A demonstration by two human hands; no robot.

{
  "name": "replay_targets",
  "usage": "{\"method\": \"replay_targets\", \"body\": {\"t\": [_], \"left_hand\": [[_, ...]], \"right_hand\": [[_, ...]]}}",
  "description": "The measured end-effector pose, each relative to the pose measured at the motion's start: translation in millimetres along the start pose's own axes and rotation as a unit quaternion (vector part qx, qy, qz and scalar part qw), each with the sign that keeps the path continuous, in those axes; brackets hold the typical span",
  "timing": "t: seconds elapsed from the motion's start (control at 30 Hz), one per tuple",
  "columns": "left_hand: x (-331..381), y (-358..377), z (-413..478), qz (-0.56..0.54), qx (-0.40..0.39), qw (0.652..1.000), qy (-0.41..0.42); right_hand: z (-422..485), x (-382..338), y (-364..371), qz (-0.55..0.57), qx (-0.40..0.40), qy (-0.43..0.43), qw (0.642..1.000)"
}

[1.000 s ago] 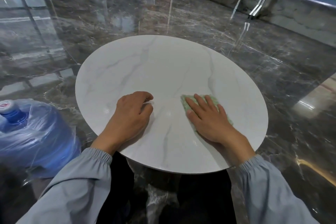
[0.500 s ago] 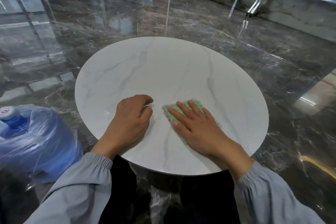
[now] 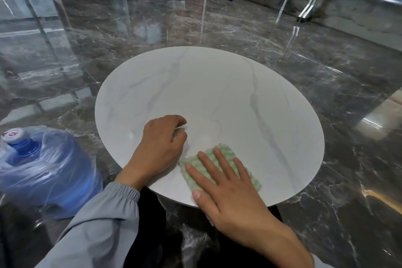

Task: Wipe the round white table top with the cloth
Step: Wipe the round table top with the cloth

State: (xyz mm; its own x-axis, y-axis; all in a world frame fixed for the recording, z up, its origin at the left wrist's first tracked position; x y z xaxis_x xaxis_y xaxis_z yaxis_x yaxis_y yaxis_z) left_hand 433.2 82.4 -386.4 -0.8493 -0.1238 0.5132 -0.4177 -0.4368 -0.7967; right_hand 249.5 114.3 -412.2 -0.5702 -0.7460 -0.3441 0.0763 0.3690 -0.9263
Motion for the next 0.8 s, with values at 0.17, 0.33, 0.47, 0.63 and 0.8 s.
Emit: {"method": "replay_targets", "body": {"t": [0.17,0.33,0.47,0.63,0.8], "left_hand": [[3.3,-0.2,-1.9,-0.003,-0.006,1.000,0.006],[7.4,-0.7,-2.8,0.021,-0.010,1.000,0.009],[10.2,-2.8,-4.3,0.016,-0.019,1.000,0.003],[10.4,-9.0,-8.1,-0.034,-0.016,0.999,-0.011],[40.9,-12.7,-17.1,0.030,0.003,0.996,0.082]], "right_hand": [[-3.8,-3.5,3.7,0.004,-0.008,0.002,1.000],[-4.5,-2.8,3.8,-0.003,0.010,0.007,1.000],[2.2,-7.8,3.3,-0.006,0.031,0.017,0.999],[13.3,-13.3,1.2,0.009,0.025,0.003,1.000],[3.1,12.9,-19.6,0.100,0.067,0.018,0.993]]}}
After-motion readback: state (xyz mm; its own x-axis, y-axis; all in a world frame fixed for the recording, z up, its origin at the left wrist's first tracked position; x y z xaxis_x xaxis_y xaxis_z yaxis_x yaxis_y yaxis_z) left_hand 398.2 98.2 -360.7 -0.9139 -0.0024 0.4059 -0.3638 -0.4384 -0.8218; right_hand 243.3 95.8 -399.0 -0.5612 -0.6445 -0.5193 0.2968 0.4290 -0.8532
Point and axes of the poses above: each hand's wrist, its own z-axis towards the middle knuckle, its own y-axis out of the palm, x = y × z, the point moved 10 cm from there along z, towards the middle knuckle, and after that the axes turned 7 degrees about z, right-handed, at the moved point
